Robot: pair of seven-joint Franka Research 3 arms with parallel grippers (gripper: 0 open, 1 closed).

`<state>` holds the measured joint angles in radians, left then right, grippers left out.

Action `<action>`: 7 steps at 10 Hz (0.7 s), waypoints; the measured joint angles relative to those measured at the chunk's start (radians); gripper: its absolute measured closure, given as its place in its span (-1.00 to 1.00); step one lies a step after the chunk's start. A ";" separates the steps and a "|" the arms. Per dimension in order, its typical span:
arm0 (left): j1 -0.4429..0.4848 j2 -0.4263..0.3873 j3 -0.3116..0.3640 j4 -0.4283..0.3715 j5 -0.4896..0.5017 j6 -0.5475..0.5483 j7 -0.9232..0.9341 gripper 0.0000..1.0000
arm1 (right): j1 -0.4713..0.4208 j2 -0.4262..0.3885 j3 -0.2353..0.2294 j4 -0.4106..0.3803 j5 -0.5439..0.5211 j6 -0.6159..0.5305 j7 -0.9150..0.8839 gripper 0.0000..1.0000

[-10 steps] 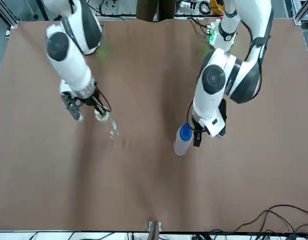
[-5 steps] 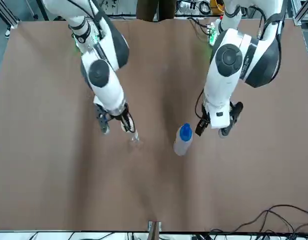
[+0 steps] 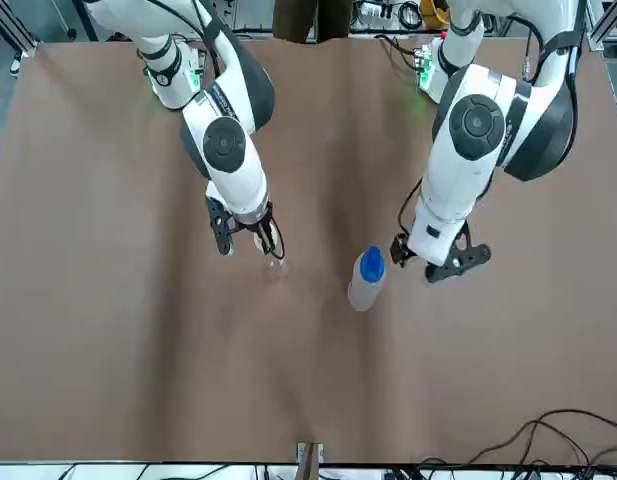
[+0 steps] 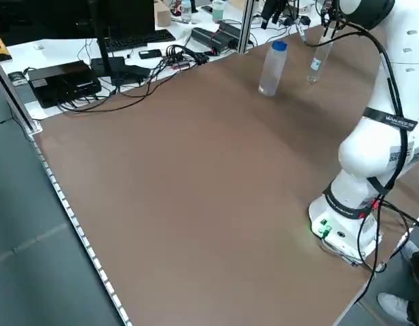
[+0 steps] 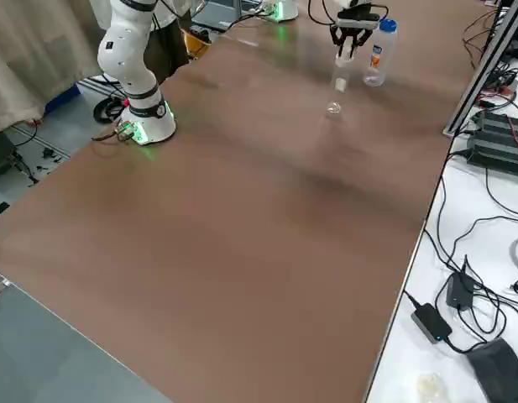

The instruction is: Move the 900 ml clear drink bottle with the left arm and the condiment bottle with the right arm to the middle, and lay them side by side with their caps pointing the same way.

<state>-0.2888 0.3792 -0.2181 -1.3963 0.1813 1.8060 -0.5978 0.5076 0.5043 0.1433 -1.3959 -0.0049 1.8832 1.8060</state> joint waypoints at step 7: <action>-0.028 0.054 -0.043 -0.007 -0.001 0.075 0.347 -1.00 | 0.013 0.026 -0.001 -0.008 0.006 0.047 0.116 0.32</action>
<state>-0.3165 0.4333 -0.2610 -1.4033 0.1799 1.8813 -0.2508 0.5202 0.5301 0.1426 -1.4040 0.0011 1.9300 1.9216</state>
